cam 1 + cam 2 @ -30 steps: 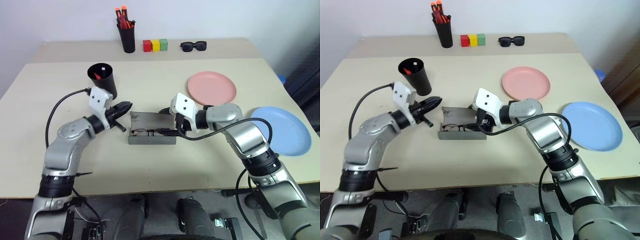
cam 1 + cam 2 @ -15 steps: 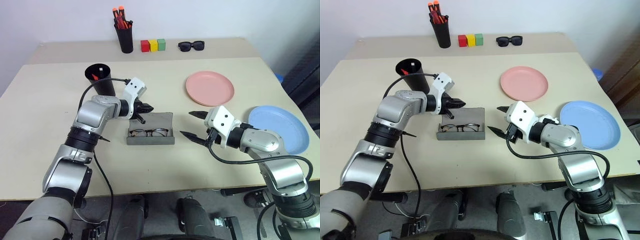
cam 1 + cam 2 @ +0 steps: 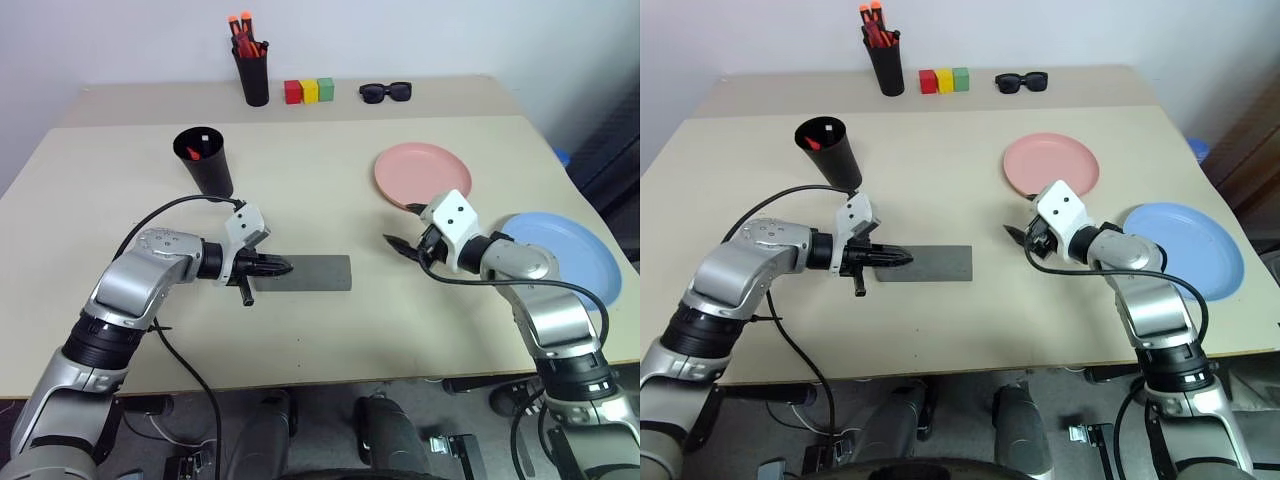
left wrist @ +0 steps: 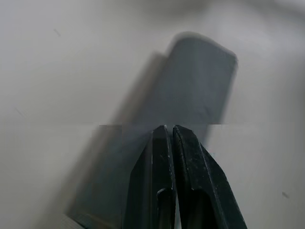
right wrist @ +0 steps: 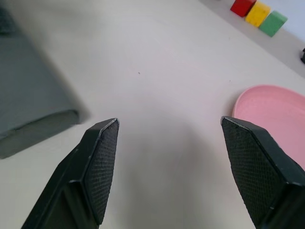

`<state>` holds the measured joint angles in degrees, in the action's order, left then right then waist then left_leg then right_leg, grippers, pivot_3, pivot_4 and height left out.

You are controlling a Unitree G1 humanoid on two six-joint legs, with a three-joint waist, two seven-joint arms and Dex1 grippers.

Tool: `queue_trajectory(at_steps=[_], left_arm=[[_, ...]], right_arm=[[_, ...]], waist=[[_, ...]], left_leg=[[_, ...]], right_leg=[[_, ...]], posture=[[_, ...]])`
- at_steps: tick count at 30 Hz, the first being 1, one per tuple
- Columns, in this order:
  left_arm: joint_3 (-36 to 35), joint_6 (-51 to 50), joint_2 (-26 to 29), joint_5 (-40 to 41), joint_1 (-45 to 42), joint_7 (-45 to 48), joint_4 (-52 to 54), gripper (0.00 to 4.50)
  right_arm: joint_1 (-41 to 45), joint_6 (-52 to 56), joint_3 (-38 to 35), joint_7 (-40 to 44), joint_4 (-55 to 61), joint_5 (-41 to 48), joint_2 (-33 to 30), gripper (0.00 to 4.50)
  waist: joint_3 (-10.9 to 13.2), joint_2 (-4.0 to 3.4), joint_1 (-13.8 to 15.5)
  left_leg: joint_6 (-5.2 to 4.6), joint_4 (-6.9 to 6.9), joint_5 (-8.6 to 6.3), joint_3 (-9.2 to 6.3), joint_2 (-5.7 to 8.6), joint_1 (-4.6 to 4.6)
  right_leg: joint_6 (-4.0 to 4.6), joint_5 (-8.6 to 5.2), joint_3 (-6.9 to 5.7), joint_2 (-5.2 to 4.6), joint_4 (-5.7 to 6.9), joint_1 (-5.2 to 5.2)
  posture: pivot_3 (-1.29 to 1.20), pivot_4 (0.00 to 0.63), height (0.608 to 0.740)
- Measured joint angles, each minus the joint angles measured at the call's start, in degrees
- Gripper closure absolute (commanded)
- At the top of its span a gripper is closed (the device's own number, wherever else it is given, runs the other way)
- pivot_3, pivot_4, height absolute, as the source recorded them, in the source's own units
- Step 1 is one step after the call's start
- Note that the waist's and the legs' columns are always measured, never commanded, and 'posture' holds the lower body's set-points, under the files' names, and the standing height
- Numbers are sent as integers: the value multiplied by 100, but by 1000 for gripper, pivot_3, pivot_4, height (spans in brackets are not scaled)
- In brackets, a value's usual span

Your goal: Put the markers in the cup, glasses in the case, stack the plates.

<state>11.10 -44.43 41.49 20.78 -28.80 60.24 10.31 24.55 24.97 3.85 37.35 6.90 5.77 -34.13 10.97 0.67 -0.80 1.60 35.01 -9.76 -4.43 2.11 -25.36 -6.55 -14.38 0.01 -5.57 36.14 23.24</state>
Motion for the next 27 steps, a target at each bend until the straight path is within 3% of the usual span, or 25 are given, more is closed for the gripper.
queue_trajectory(at_steps=[4,9,12,15,20,27], left_arm=[[-136,345,11,26,522,-88,366,4373],[-838,1076,-624,262,1026,-492,462,4373],[-1083,1306,-679,375,1302,-587,808,4373],[-1114,1346,-696,497,1588,-680,1087,4415],[-1100,1347,-784,575,1801,-870,1356,4415],[-734,1517,-1339,613,1888,-1079,1624,4415]], right_arm=[[630,-164,214,-350,-1113,-526,36,1039],[1240,-1245,887,-715,-2779,-1492,11,1039],[1687,-2007,1160,-984,-3721,-1945,29,1039],[2008,-2561,1283,-1212,-4478,-2260,45,1865],[2090,-3165,1396,-1349,-5033,-2548,107,4358],[1579,-3135,1171,-1422,-3914,-2590,-162,4443]], waist=[[0,-2,19],[1,-1,-3],[0,-3,-35],[0,-3,-32],[0,-4,-2],[1,-7,33]], left_leg=[[0,-1,0,0,2,0],[1,-2,1,23,7,-3],[1,-5,1,30,7,3],[1,-4,1,30,7,3],[1,1,1,29,10,3],[0,1,1,25,12,0]], right_leg=[[2,-1,0,0,0,0],[1,1,0,0,0,5],[-1,2,3,3,4,5],[-1,2,3,3,3,2],[-1,2,5,4,2,-2],[-13,9,5,4,5,-2]], posture=[[0,150,740],[0,150,740],[0,150,740],[0,150,740],[0,150,740],[0,150,740]])
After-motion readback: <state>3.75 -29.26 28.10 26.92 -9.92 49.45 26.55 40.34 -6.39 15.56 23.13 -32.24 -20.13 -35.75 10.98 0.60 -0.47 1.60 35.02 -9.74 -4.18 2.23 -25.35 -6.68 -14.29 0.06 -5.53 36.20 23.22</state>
